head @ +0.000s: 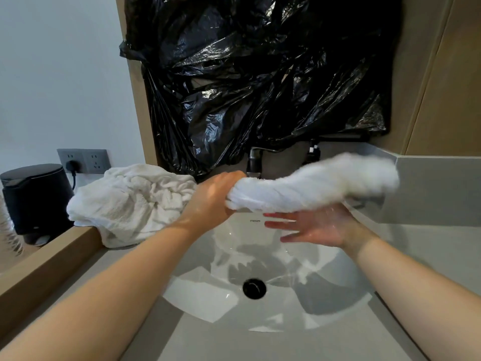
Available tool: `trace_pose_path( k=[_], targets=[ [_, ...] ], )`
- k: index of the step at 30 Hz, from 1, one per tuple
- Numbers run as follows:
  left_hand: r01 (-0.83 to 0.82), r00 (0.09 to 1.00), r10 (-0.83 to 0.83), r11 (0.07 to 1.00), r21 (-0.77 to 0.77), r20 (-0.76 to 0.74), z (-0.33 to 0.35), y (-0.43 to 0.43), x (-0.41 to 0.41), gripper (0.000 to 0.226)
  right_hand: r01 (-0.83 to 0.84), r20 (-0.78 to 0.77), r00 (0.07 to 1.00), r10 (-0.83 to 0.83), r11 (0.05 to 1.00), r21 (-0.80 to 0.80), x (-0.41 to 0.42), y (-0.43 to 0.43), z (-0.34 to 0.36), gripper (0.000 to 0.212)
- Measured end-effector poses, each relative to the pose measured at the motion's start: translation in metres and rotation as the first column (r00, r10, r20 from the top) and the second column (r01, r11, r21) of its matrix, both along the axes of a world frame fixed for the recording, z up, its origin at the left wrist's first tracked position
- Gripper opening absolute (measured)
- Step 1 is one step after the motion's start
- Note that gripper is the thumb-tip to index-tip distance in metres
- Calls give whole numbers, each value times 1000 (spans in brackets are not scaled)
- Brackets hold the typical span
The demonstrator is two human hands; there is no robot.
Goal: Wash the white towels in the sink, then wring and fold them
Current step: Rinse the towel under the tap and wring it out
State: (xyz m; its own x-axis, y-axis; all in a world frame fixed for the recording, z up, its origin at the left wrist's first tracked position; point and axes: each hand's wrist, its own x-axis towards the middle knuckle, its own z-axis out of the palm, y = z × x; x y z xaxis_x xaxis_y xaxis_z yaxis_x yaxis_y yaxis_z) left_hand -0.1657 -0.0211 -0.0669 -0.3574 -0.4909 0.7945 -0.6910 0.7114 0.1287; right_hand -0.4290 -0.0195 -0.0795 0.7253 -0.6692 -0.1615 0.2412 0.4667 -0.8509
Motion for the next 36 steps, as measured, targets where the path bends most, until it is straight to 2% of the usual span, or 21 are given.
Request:
trace_pose_path(
  k=[1, 3, 5, 8, 10, 12, 14, 16, 17, 18, 20, 22, 24, 26, 28, 30, 31, 33, 36],
  targets=[
    [42, 998, -41, 998, -51, 37, 5, -5, 1, 57, -41, -48, 998, 40, 999, -17, -2, 2, -1, 85],
    [95, 982, -67, 982, -161, 174, 18, -16, 3, 60, -136, 23, 991, 134, 988, 67, -7, 6, -6, 102],
    [96, 954, -15, 962, -255, 301, 30, -24, 5, 58, -216, -50, 975, 215, 976, 3, -7, 10, -5, 106],
    [104, 923, 76, 896, -433, 378, 43, -34, 14, 49, -375, -166, 924, 345, 902, -212, 0, 14, 1, 95],
    [120, 883, 147, 848, -517, 446, 50, -40, 21, 42, -413, -302, 897, 323, 856, -312, 10, 14, 4, 82],
    [109, 824, 234, 828, -549, 516, 54, -44, 26, 42, -412, -457, 863, 214, 823, -392, 22, 13, 6, 76],
    [47, 713, 334, 855, -517, 616, 53, -43, 27, 43, -378, -653, 756, -52, 779, -500, 33, 17, 12, 64],
    [-159, 574, 368, 926, -342, 732, 47, -35, 23, 39, -337, -752, 549, -364, 727, -598, 37, 17, 12, 48],
    [-289, 559, 344, 934, -212, 754, 42, -31, 20, 32, -340, -741, 454, -495, 672, -658, 39, 16, 10, 48],
    [-381, 595, 291, 923, -56, 749, 37, -28, 15, 25, -360, -702, 371, -608, 603, -712, 41, 16, 8, 52],
    [-441, 737, 166, 853, 280, 655, 24, -27, 6, 18, -436, -593, 200, -780, 471, -767, 44, 17, 3, 53],
    [-401, 843, 96, 768, 499, 529, 10, -26, -3, 20, -507, -491, 92, -866, 384, -772, 41, 16, -2, 44],
    [-271, 942, 40, 681, 681, 334, 0, -23, -9, 22, -526, -423, 45, -905, 339, -780, 38, 14, -3, 35],
    [-41, 998, -17, 589, 807, 63, -10, -15, -14, 18, -516, -383, 10, -924, 323, -793, 36, 13, 0, 30],
    [195, 976, -8, 472, 860, -217, -24, -8, -20, 18, -501, -346, -22, -938, 310, -808, 37, 9, 3, 26],
    [416, 893, 33, 315, 853, -448, -38, -6, -27, 25, -490, -291, -42, -956, 273, -828, 38, 6, 8, 21],
    [496, 854, 55, 221, 840, -518, -42, -4, -30, 28, -490, -270, -46, -962, 257, -833, 37, 5, 9, 20],
    [533, 841, 65, 68, 843, -537, -45, -5, -35, 35, -481, -259, -40, -965, 246, -841, 35, 2, 7, 20],
    [567, 823, 29, -97, 818, -567, -46, -7, -38, 42, -478, -250, -17, -968, 227, -848, 32, -2, 5, 18]
  ],
)
